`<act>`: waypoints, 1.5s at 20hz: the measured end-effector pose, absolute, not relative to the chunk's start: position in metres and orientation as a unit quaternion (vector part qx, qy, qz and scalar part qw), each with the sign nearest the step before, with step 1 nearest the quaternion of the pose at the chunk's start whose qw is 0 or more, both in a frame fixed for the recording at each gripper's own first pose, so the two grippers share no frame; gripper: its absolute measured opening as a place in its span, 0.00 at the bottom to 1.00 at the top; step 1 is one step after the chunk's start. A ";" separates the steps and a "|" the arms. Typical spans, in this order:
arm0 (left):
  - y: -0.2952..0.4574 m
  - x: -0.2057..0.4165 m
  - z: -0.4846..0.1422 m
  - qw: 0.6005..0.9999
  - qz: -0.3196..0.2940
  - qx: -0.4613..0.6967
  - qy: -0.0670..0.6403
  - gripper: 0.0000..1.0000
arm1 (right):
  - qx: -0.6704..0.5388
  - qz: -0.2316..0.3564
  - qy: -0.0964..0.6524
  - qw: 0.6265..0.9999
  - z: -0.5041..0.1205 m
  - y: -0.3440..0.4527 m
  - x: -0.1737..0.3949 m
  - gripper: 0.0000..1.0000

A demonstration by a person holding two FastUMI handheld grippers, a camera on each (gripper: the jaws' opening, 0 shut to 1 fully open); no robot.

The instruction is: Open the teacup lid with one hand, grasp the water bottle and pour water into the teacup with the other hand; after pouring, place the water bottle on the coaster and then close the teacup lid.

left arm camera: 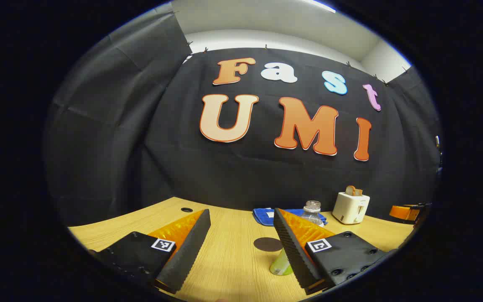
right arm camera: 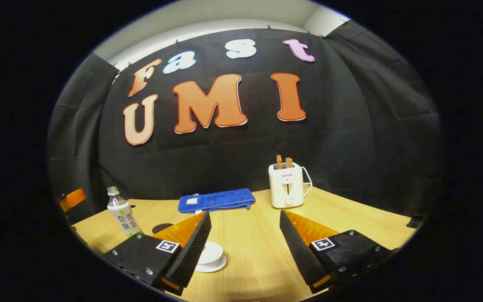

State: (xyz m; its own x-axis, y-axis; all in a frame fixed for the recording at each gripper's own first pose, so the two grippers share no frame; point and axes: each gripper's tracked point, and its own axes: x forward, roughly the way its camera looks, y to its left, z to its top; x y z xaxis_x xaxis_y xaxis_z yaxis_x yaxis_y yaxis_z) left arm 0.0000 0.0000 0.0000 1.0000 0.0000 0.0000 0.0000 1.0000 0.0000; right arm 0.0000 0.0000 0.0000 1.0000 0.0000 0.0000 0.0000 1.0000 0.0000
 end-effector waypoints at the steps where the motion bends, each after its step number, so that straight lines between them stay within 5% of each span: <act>1: 0.011 0.002 0.002 1.000 0.029 0.002 -0.005 0.99 | 0.003 0.003 0.000 1.000 -0.003 0.003 0.001 0.98; 11: -0.015 0.013 -0.020 1.000 -0.013 0.010 0.020 0.99 | -0.043 0.029 -0.003 0.999 -0.012 0.026 -0.002 0.98; 30: 0.001 0.019 -0.030 0.999 0.005 0.031 0.027 0.98 | -0.069 0.044 0.041 0.996 -0.049 0.061 0.030 0.98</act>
